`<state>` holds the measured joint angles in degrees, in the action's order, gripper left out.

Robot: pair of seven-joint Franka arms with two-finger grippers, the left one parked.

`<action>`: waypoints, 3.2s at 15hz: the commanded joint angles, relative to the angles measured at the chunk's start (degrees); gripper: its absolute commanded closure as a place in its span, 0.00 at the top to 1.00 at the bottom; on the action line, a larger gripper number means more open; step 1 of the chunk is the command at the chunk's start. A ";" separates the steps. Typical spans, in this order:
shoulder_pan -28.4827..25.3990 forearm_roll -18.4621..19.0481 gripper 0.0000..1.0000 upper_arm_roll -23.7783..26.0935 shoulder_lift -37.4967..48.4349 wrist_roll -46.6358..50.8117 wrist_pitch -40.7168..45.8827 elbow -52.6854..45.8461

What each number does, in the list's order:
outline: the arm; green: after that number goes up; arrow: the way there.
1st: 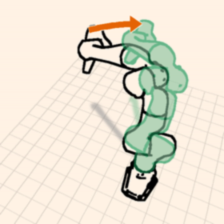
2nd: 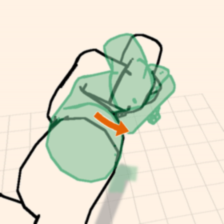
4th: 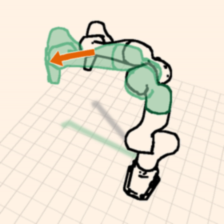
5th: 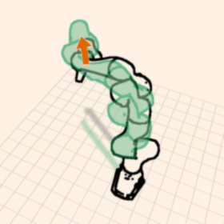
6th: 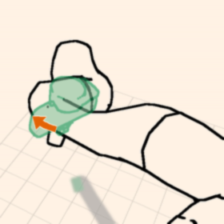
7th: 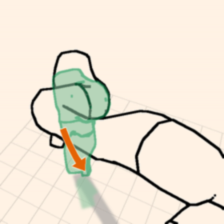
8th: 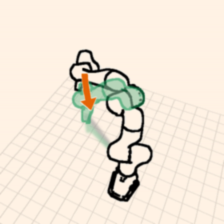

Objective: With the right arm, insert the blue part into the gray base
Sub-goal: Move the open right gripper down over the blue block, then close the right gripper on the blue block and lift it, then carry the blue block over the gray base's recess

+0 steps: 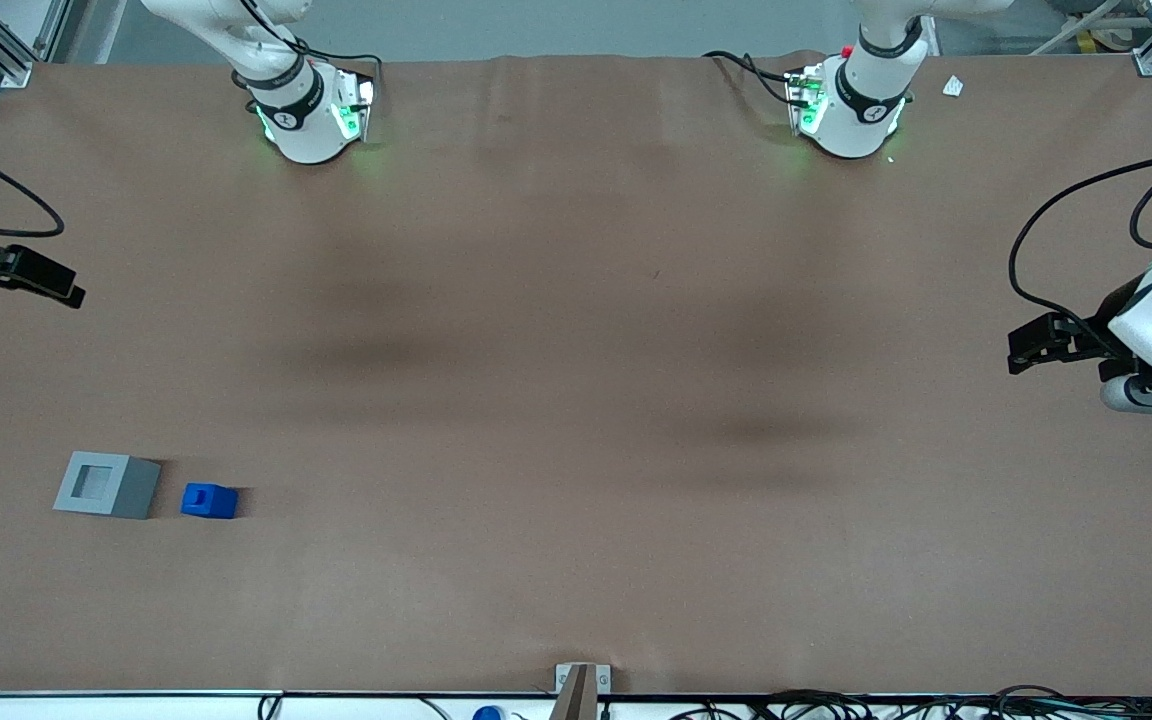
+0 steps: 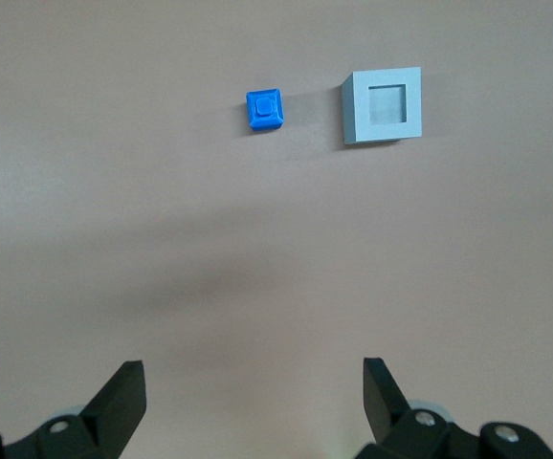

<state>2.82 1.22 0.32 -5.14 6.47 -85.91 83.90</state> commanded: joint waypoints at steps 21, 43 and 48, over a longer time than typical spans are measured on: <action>2.72 0.62 1.00 -0.41 -28.68 -5.93 -37.03 3.37; 2.10 -0.26 0.00 -0.32 -37.49 -6.47 -46.81 2.24; 6.14 -0.96 0.00 -0.05 -30.12 -10.42 -36.26 1.44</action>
<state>6.27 1.21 -0.55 -40.41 -1.34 -125.35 84.10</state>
